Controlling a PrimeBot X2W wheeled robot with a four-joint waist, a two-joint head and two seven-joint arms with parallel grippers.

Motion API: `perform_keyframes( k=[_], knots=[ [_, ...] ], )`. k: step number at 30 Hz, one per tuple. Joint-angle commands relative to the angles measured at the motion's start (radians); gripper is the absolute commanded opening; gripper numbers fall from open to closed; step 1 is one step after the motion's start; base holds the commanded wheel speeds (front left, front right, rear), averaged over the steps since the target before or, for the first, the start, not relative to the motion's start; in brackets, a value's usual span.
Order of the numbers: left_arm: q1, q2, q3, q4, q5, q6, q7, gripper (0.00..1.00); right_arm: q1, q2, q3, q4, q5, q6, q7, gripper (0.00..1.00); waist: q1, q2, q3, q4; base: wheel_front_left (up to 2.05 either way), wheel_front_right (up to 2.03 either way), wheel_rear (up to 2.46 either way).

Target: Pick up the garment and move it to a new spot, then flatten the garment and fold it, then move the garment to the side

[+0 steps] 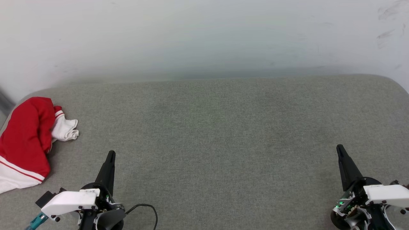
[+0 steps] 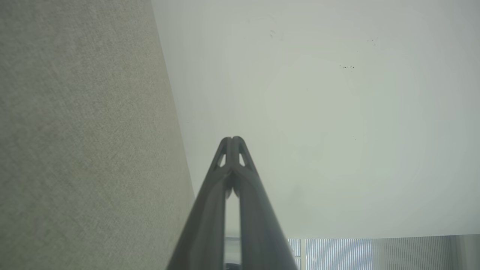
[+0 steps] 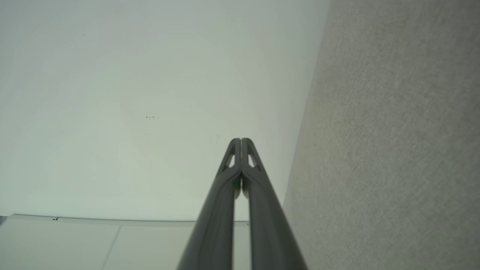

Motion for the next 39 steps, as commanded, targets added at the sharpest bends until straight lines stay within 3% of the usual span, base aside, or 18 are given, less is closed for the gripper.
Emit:
perform_keyframes(
  k=[1,39],
  knots=[
    [-0.005,-0.001,0.002,0.0,0.002,-0.003,0.004,0.0,-0.011,0.004,0.001,0.001,0.001,0.0,0.0,0.0,0.0,0.0,0.0,0.0,0.0,0.0,0.0],
    [-0.005,-0.001,0.002,0.0,0.001,-0.003,0.004,0.0,-0.011,0.004,0.001,0.001,0.001,0.0,0.0,0.0,0.0,0.0,0.0,0.0,0.0,0.0,0.0]
  ],
)
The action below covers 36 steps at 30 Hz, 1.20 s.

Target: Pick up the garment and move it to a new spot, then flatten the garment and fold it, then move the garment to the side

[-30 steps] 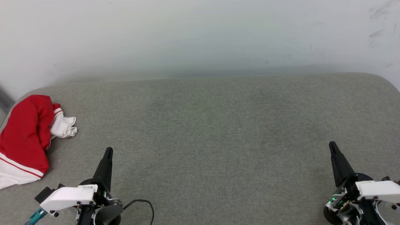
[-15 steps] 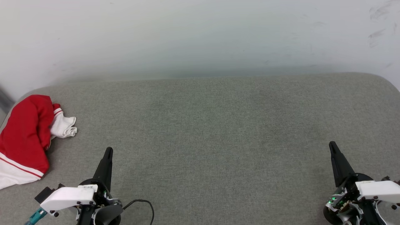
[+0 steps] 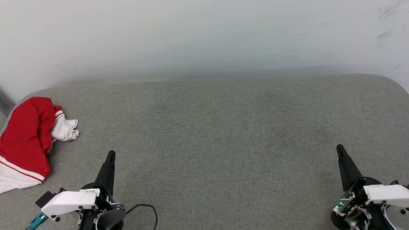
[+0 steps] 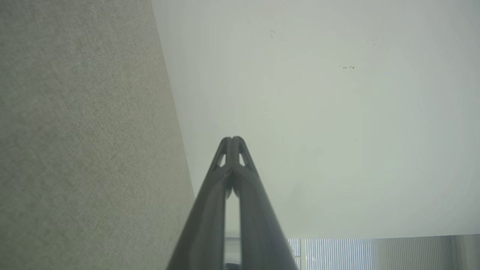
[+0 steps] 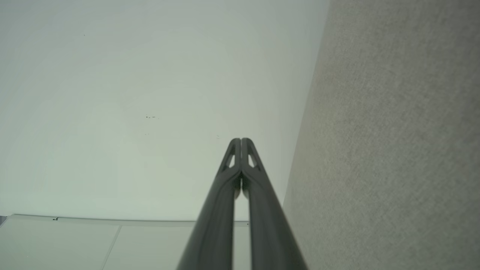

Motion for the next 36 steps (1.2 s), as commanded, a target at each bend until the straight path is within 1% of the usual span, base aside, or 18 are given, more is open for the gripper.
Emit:
perform_keyframes(
  k=[1,36],
  knots=[
    [-0.005,-0.001,0.002,0.0,0.001,-0.003,0.004,0.0,-0.011,0.004,0.001,0.001,0.001,0.0,0.0,0.0,0.0,-0.0001,0.0,0.0,0.0,0.0,0.0],
    [-0.005,-0.001,0.002,0.0,0.001,-0.003,0.004,0.0,-0.011,0.004,0.001,0.001,0.001,0.0,0.0,0.0,0.0,-0.0001,0.0,0.0,0.0,0.0,0.0]
  ],
)
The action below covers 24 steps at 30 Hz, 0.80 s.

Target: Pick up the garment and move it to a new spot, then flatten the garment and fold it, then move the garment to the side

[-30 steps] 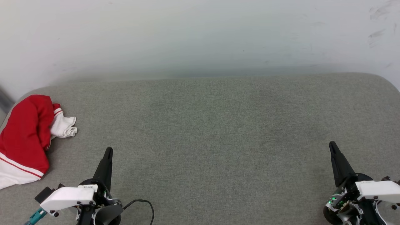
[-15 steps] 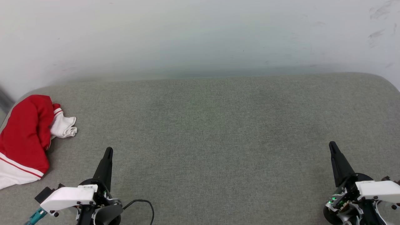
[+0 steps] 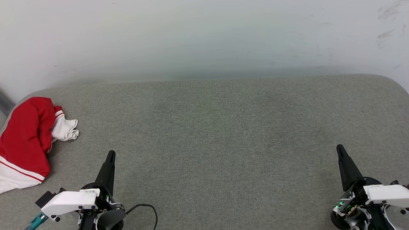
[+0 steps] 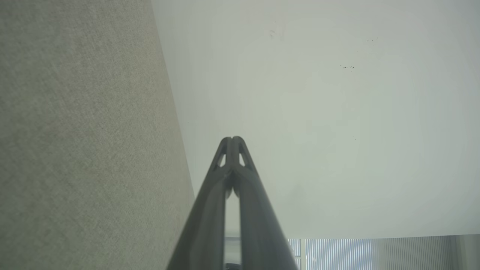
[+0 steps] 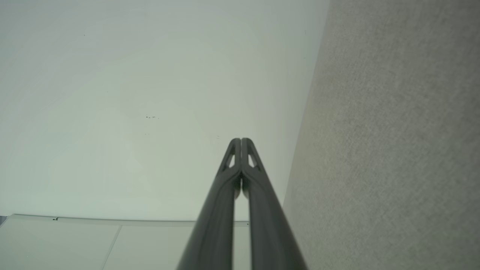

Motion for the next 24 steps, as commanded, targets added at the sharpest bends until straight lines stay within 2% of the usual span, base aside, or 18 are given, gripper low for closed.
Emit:
perform_keyframes(
  k=[1,24],
  knots=[
    [-0.005,-0.001,0.002,0.0,0.001,-0.003,0.004,0.0,-0.011,0.004,0.001,0.001,0.001,0.0,0.0,0.0,0.0,-0.0001,0.0,0.0,0.0,0.0,0.0],
    [-0.005,-0.001,0.002,0.0,0.001,-0.003,0.004,0.0,-0.011,0.004,0.001,0.001,0.001,0.0,0.0,0.0,0.0,-0.0001,0.0,0.0,0.0,0.0,0.0]
  ],
)
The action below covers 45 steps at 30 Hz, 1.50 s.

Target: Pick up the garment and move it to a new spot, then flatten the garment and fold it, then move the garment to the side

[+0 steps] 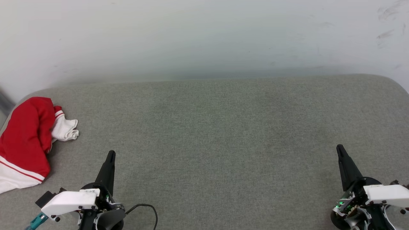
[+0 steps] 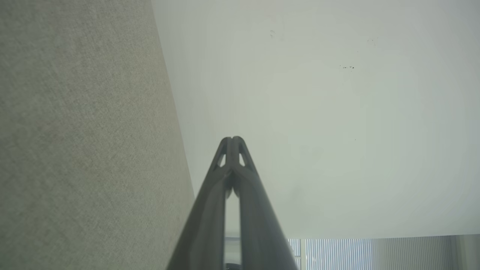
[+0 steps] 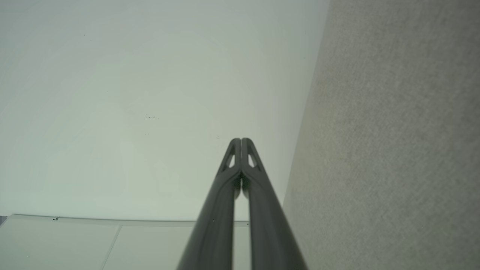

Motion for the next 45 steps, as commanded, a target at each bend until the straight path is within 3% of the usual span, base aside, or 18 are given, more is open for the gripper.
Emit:
perform_keyframes(
  k=[1,11,12,25,33,45],
  knots=[
    [-0.005,-0.001,0.002,0.0,0.001,-0.003,0.004,0.0,-0.011,0.004,0.001,0.001,0.001,0.0,0.0,0.0,0.0,-0.0001,0.0,0.0,0.0,0.0,0.0],
    [-0.005,-0.001,0.002,0.0,0.001,-0.003,0.004,0.0,-0.011,0.004,0.001,0.001,0.001,0.0,0.0,0.0,0.0,-0.0001,0.0,0.0,0.0,0.0,0.0],
    [0.0,0.0,0.0,0.0,0.0,0.0,0.0,1.0,0.0,0.0,0.0,0.0,0.0,0.0,0.0,1.0,0.0,-0.0001,0.0,0.0,0.0,0.0,0.0],
    [0.057,-0.003,-0.012,0.006,0.038,0.001,-0.05,1.0,0.052,0.001,0.014,0.011,-0.058,0.0,-0.049,1.0,0.0,-0.0001,-0.008,-0.002,0.0,0.0,0.0],
    [0.075,-0.003,0.011,-0.007,0.1,0.0,-0.083,1.0,0.062,0.001,-0.004,0.007,-0.174,0.0,-0.082,1.0,0.0,-0.0001,-0.014,-0.003,0.0,0.0,0.0],
    [0.085,-0.002,0.116,-0.055,0.266,0.0,-0.137,1.0,0.076,0.001,0.018,-0.087,-0.524,0.0,-0.136,1.0,0.0,-0.0001,-0.023,-0.003,0.0,0.0,0.0]
  ],
)
